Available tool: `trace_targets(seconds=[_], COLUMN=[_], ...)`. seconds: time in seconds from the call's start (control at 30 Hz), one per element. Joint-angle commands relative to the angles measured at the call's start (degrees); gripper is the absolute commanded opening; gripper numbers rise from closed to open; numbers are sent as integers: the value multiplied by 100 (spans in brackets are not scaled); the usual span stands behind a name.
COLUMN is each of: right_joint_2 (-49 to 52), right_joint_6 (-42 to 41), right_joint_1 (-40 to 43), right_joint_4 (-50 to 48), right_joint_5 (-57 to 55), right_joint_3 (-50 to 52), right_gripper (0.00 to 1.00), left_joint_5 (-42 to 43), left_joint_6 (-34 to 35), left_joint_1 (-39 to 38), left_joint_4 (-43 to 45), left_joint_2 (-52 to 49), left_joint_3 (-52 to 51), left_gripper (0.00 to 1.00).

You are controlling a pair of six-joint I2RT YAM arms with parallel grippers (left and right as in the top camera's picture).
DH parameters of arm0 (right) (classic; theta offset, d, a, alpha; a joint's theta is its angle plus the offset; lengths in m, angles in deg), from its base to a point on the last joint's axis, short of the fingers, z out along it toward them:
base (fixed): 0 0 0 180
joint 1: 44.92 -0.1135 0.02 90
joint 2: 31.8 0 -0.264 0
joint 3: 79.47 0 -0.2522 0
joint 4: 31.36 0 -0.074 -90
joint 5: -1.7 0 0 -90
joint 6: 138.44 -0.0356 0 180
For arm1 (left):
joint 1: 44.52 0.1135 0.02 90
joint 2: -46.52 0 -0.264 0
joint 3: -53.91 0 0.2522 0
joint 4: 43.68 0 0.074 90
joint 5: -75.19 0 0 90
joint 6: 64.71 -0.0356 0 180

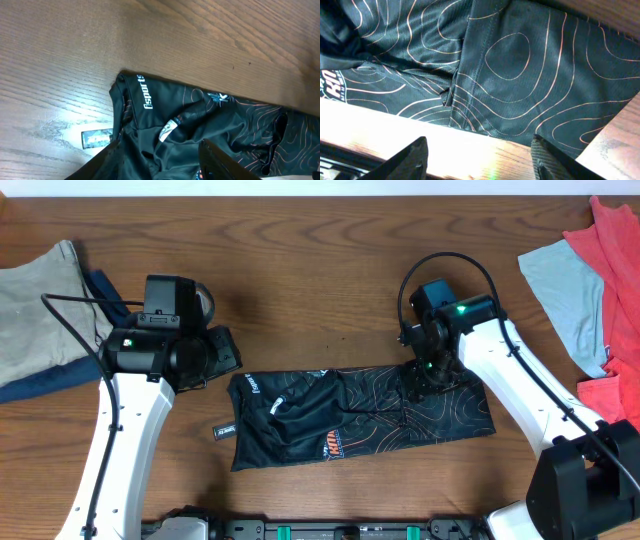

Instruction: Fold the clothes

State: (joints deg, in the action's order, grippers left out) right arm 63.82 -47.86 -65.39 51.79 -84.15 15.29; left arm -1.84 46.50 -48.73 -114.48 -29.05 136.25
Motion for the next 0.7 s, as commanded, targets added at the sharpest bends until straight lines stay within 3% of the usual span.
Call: trace_targets(seconds=[0.0, 0.13, 0.67], right_joint_2=[-35, -35, -35], right_joint_6=[-17, -42, -1001], right_joint_1=[-85, -83, -92], right_joint_4=[4, -2, -118], right_joint_5=[-133, -127, -544], right_joint_3=[37, 37, 37], right_gripper=[66, 67, 67], left_joint_5=[-15, -15, 42], left_joint_6=[33, 33, -96], left_joint_1=[28, 28, 28], left_joint_4=[-63, -144, -286], left_joint_2=[35, 33, -402], left_joint_3=[0, -2, -754], left_gripper=[51, 63, 72])
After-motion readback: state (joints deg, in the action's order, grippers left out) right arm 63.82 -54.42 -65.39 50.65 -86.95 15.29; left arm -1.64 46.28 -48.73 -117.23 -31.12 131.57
